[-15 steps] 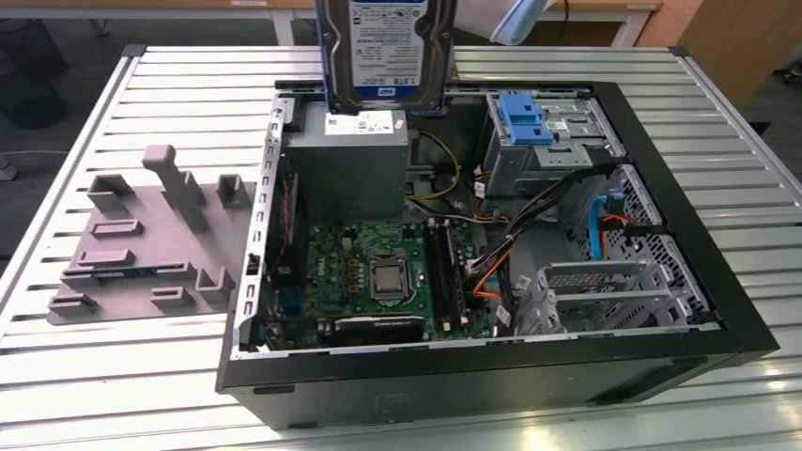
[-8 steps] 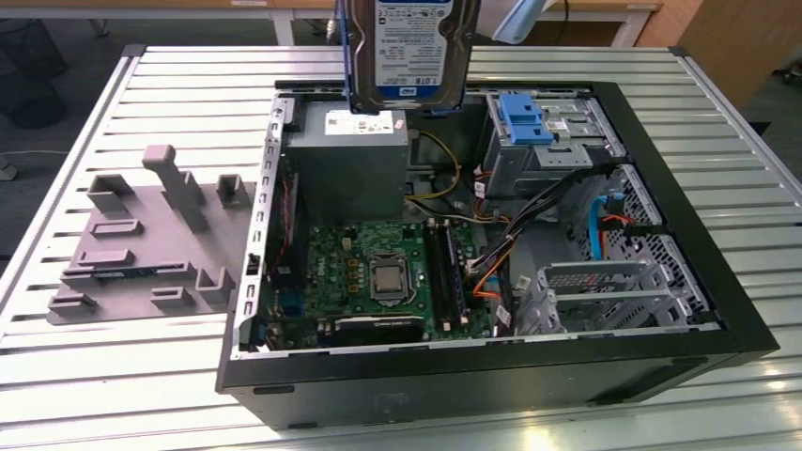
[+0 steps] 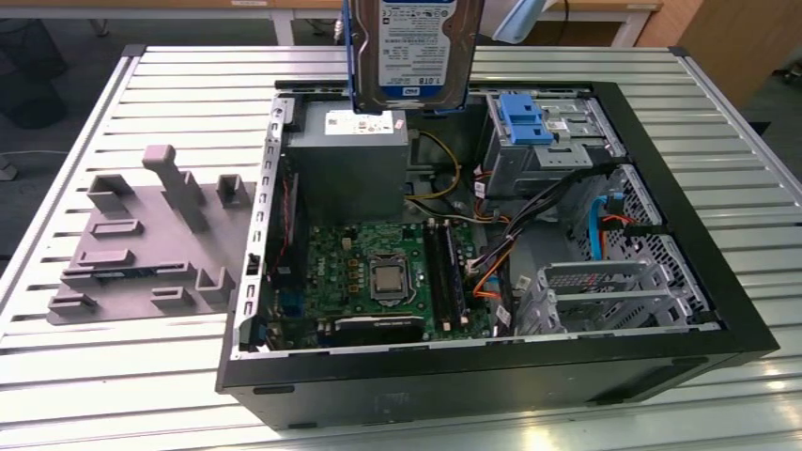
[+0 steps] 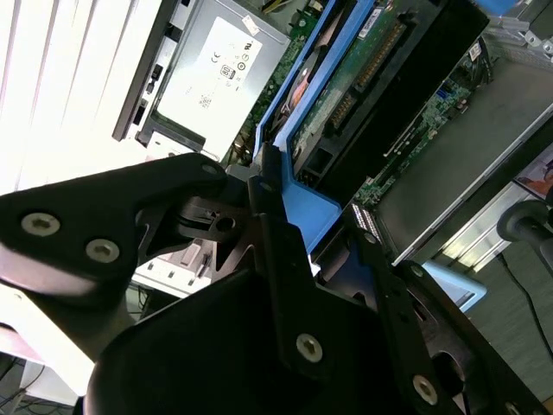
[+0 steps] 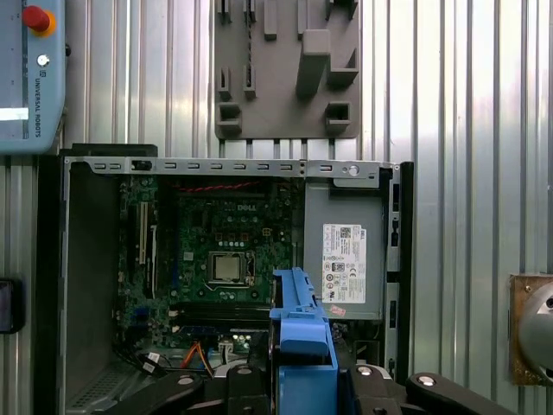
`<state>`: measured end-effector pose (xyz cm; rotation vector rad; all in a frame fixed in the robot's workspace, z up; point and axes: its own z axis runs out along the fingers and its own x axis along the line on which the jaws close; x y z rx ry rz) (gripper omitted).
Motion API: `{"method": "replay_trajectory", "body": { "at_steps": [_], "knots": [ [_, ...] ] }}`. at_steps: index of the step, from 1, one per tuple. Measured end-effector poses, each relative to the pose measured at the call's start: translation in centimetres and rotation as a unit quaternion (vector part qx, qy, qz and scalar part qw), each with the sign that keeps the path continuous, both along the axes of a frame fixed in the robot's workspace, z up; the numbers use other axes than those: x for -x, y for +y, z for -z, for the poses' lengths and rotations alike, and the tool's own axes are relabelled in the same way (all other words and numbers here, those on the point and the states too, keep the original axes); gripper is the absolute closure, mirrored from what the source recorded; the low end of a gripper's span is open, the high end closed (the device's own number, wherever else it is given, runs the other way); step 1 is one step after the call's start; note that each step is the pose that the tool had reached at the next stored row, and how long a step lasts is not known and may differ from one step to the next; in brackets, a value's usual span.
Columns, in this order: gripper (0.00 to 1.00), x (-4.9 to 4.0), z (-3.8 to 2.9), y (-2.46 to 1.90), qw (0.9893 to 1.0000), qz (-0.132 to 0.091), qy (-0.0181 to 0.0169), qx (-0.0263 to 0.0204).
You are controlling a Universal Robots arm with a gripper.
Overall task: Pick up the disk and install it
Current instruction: 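Insert the disk into the insertion slot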
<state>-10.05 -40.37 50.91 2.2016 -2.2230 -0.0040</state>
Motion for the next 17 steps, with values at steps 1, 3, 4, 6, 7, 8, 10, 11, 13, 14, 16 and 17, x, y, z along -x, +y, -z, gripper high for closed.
{"method": "replay_trajectory", "body": {
  "at_steps": [1, 3, 4, 6, 7, 8, 10, 11, 13, 14, 16, 17],
  "knots": [
    [0.64, 0.00, 0.00, 0.00, 1.0000, 0.000, 0.0000, 0.0000],
    [0.64, 0.00, 0.00, 0.00, 1.0000, 0.000, 0.0000, 0.0000],
    [0.64, 0.00, 0.00, 0.00, 1.0000, 0.000, 0.0000, 0.0000],
    [0.64, -0.01, 0.00, 0.00, 1.0000, 0.000, 0.0000, 0.0000],
    [0.64, -0.01, 0.00, -0.02, 1.0000, 0.000, 0.0000, 0.0000],
    [0.64, -0.02, 0.00, -0.16, 1.0000, 0.000, 0.0000, 0.0000],
    [0.64, -0.01, 0.01, -0.75, 1.0000, 0.000, 0.0000, -0.0006],
    [0.64, -0.01, 0.01, -1.07, 1.0000, 0.000, 0.0000, -0.0010],
    [0.64, -0.01, 0.03, -1.73, 1.0000, 0.000, 0.0000, -0.0015],
    [0.64, 0.00, 0.05, -2.09, 1.0000, 0.000, 0.0000, -0.0017],
    [0.64, -0.01, 0.08, -2.83, 1.0000, 0.000, 0.0000, -0.0017],
    [0.64, -0.01, 0.10, -3.21, 1.0000, 0.000, 0.0000, -0.0017]
  ]
}}
